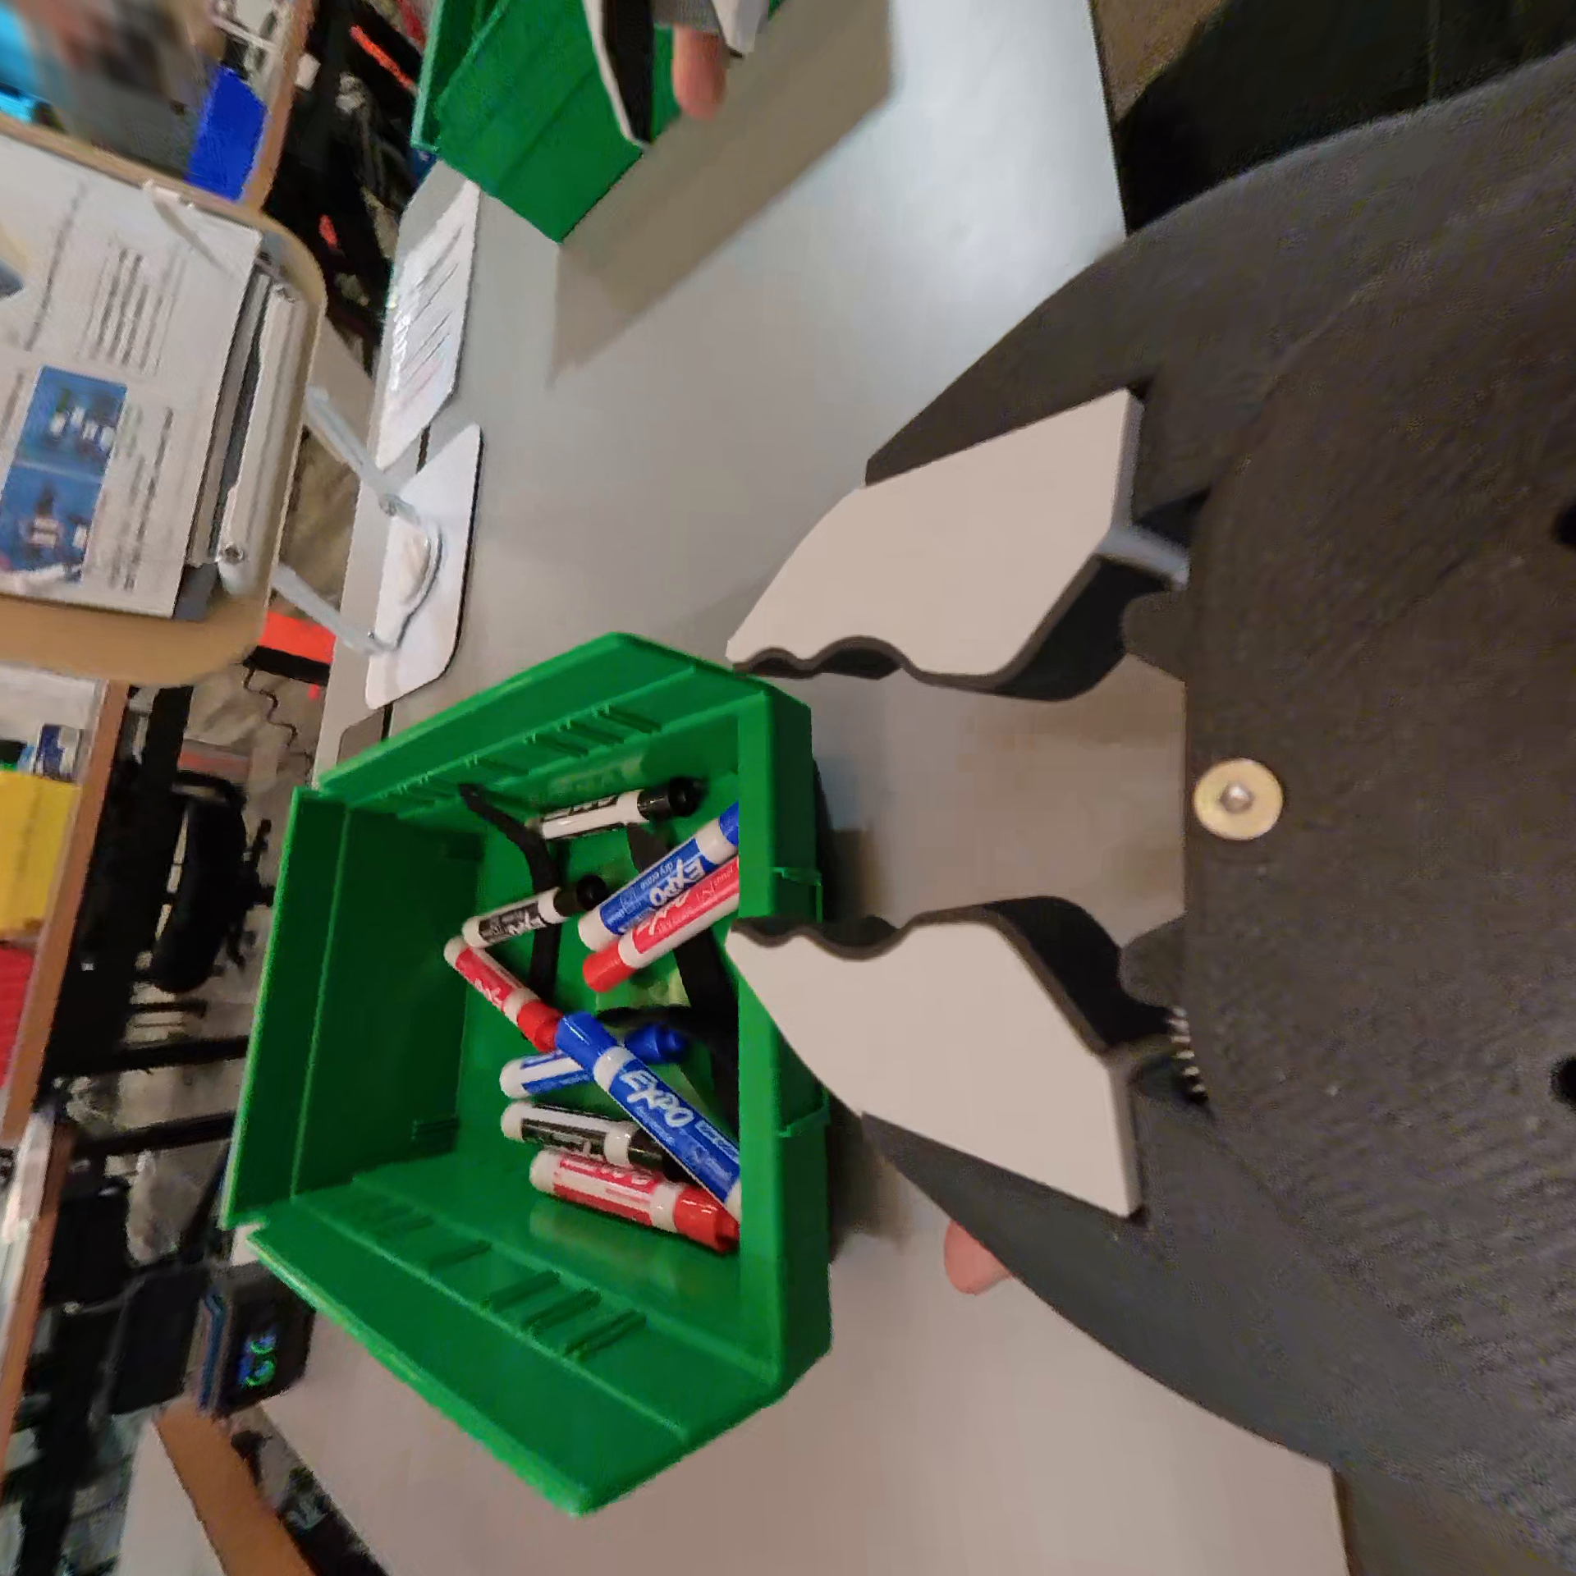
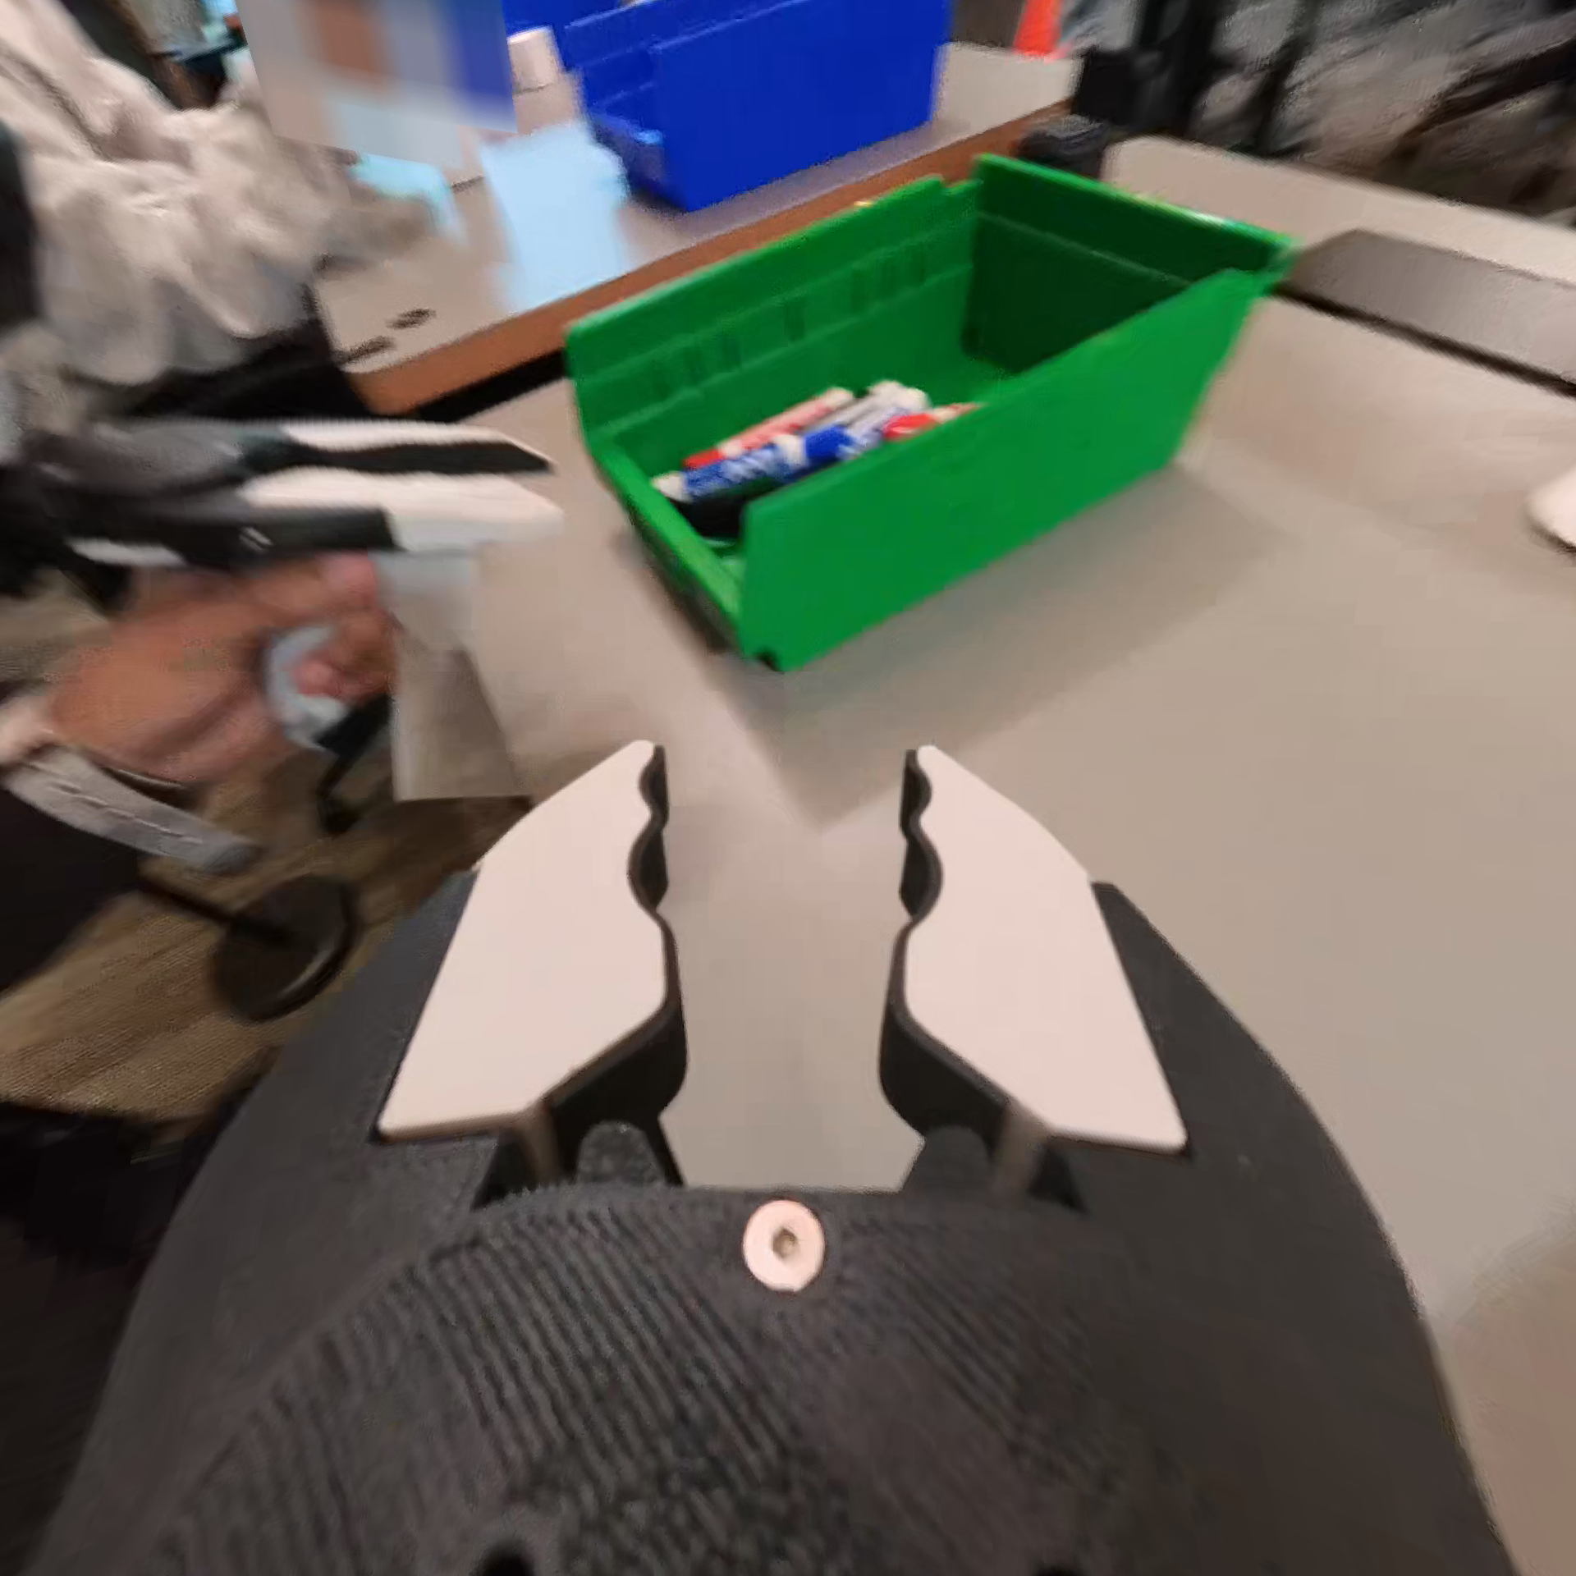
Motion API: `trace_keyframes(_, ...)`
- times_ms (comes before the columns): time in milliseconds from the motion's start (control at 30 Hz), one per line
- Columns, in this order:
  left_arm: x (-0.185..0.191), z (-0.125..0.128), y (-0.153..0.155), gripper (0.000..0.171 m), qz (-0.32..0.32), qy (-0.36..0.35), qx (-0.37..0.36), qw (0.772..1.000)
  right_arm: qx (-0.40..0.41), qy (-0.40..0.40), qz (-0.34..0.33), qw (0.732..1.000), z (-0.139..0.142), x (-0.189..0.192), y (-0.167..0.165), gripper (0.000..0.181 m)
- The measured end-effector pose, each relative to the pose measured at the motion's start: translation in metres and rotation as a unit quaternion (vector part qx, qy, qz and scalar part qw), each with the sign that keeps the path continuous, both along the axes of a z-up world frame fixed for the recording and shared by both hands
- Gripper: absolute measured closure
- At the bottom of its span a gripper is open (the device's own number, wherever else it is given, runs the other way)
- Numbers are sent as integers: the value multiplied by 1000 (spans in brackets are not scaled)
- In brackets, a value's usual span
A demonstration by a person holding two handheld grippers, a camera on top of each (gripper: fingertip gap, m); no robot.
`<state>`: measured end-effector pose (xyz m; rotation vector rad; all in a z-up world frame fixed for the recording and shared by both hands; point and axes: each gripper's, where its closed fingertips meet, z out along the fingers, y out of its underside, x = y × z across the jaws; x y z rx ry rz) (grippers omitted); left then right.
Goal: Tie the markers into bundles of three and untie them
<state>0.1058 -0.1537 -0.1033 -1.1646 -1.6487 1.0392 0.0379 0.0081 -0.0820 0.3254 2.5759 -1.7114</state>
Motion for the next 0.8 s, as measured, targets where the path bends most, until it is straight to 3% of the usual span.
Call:
trace_keyframes(100,-4,-3,14,118,-21,-11,-40,999,17,60,-63,996,-33,-29,45,131)
trace_keyframes(200,-11,0,23,123,-26,-6,-63,998,30,83,-103,991,-44,-56,62,132)
trace_keyframes(300,-9,1,13,127,23,-5,-110,994,7,67,-136,988,-51,-70,68,155)
trace_keyframes(367,-7,3,12,122,34,-3,-105,994,23,71,-153,985,-60,-79,74,165)
trace_keyframes(467,-14,9,7,121,36,15,-84,996,36,65,-172,982,-62,-90,81,155)
trace_keyframes(633,-47,12,-22,113,41,-14,-152,987,46,24,-181,982,-63,-106,77,141)
trace_keyframes(800,-74,26,-49,111,49,2,-136,989,-13,-12,-141,990,-29,-100,48,137)
